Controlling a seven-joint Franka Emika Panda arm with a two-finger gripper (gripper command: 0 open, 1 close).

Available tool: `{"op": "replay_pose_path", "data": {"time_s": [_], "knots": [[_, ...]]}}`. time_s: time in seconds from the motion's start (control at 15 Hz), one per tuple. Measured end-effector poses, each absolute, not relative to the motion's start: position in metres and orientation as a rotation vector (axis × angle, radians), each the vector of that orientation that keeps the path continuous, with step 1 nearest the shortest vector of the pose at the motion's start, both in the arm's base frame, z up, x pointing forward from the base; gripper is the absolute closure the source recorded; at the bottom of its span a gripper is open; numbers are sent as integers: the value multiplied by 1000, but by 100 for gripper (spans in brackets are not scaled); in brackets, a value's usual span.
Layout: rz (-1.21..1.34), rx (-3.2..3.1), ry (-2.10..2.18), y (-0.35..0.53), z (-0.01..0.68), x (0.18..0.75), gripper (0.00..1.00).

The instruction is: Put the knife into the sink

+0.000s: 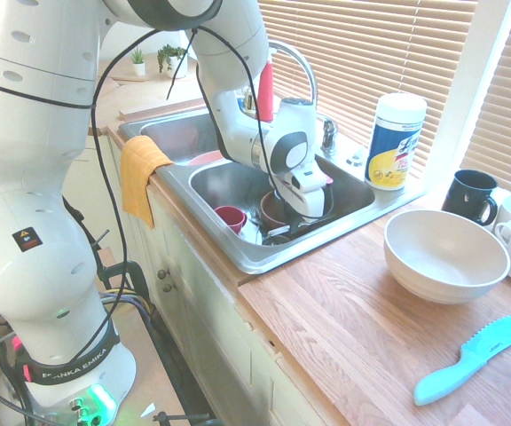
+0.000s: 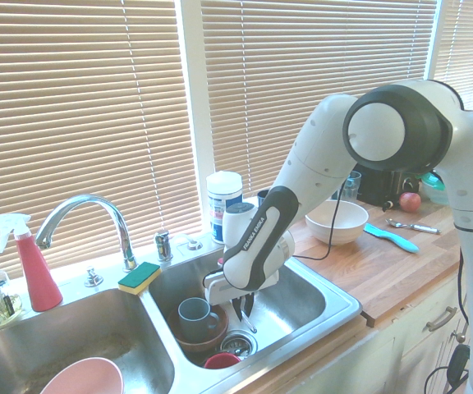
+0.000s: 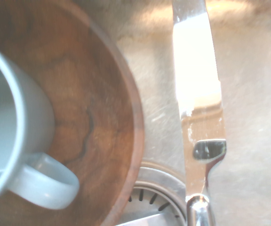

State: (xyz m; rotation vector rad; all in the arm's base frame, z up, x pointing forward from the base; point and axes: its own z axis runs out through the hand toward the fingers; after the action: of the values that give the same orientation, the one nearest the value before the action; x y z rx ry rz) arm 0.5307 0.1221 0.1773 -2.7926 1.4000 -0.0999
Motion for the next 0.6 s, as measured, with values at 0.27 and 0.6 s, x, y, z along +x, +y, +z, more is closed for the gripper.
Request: {"op": "replay_pose_path", "data": {"time_s": [0.27,0.6], "knots": [[-87,-2794,1401,131,164,533,100],[-71,-2781,1434,128,155,535,0]]}}
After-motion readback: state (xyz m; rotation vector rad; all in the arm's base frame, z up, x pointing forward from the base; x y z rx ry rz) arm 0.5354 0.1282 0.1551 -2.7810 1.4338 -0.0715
